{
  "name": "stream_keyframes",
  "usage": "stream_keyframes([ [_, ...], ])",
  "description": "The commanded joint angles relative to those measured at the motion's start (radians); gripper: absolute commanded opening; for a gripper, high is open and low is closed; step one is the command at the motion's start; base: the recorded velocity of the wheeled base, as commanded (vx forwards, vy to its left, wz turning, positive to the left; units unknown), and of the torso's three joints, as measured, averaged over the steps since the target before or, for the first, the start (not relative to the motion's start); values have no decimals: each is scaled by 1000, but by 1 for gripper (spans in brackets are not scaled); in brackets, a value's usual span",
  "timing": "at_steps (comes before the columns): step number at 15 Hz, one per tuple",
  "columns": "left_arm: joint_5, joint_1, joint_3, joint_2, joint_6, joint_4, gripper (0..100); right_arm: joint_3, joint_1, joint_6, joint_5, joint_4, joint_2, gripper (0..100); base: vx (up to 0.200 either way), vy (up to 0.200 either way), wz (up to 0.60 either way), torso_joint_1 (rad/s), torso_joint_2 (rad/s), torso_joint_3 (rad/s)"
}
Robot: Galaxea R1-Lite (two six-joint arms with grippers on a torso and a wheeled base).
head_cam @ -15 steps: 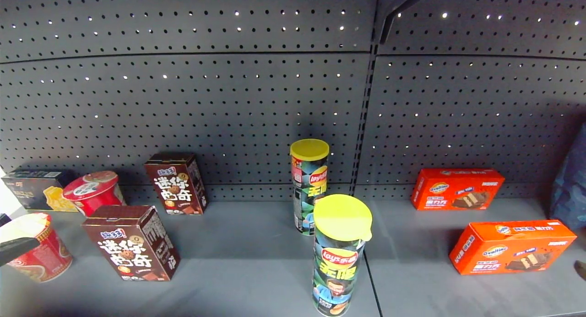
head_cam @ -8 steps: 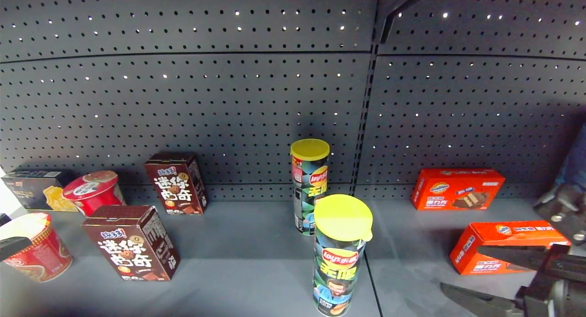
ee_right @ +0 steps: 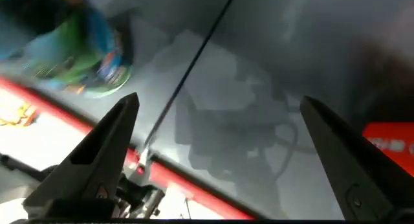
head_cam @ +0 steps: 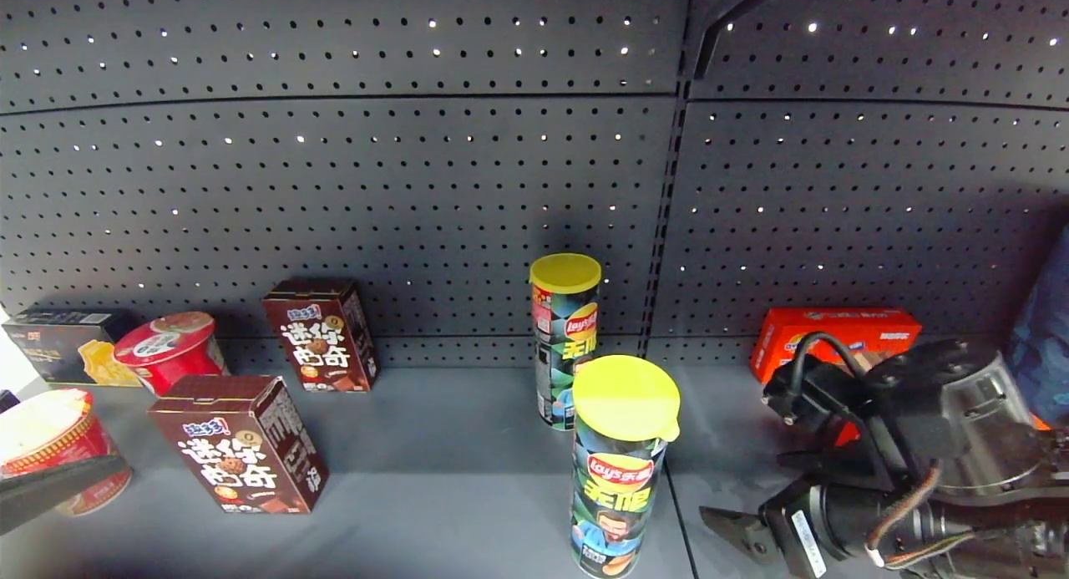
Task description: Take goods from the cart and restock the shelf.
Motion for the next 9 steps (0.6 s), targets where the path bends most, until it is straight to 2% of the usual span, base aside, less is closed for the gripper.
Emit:
stream_keyframes([
  [1, 4, 0, 2, 21, 0, 0, 100, -49, -12, 0, 1, 0, 83, 100, 0, 0, 0, 0, 0, 0],
  [9, 4, 0, 23, 21, 0, -3, 100, -130, 75, 1, 1, -6, 190, 100, 0, 0, 0, 0, 0, 0],
])
